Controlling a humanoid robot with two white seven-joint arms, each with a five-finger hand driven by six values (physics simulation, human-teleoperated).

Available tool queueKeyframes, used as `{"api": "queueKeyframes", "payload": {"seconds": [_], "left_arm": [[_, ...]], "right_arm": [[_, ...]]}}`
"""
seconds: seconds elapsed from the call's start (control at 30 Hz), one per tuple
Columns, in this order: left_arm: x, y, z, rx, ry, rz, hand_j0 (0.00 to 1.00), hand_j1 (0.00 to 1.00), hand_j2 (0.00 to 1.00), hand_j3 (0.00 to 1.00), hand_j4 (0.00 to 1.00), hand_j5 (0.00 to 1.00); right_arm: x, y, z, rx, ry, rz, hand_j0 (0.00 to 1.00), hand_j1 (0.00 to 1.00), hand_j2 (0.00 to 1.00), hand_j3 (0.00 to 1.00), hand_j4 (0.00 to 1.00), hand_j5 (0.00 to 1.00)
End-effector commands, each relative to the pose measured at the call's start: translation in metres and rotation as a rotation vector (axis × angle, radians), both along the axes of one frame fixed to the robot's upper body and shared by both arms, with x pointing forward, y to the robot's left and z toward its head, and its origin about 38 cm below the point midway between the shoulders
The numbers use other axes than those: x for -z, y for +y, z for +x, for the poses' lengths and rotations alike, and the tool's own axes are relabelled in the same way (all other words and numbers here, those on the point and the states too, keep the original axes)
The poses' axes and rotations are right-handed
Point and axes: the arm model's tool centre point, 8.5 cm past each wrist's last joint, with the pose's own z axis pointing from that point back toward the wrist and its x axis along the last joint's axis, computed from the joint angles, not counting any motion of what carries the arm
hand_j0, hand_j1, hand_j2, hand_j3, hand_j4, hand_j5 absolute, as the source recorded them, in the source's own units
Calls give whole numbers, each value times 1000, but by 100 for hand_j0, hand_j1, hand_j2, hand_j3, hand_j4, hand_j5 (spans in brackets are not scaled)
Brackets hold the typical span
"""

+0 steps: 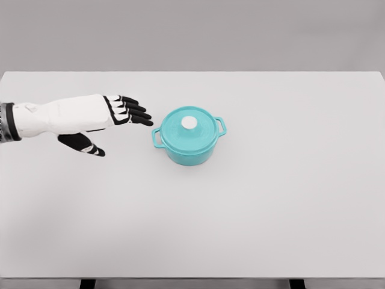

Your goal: Open the lid of the pot with left arm

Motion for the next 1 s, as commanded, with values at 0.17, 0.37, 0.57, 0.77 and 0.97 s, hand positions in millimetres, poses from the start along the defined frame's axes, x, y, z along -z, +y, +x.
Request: {"api": "queueKeyframes", "payload": {"seconds": [0.17, 0.37, 0.57, 0.77, 0.97], "left_arm": [[-15, -59, 8, 121, -122, -19, 100, 100, 100, 100, 100, 100], [-41, -86, 30, 152, -170, -60, 100, 100, 100, 100, 100, 100], [-15, -123, 46, 210, -44, -2, 100, 100, 100, 100, 100, 100], [-29, -127, 51, 244, -30, 100, 100, 100, 100, 100, 100, 100], [-19, -139, 80, 187, -15, 112, 100, 100, 100, 100, 100, 100]], "right_arm": [[0, 0, -1, 0, 4, 0, 100, 100, 100, 100, 100, 100], [0, 0, -1, 0, 4, 0, 100, 100, 100, 100, 100, 100], [0, 0, -1, 0, 4, 0, 100, 100, 100, 100, 100, 100], [0, 0, -1, 2, 4, 0, 100, 100, 100, 100, 100, 100], [0, 0, -2, 2, 5, 0, 100, 100, 100, 100, 100, 100]]}}
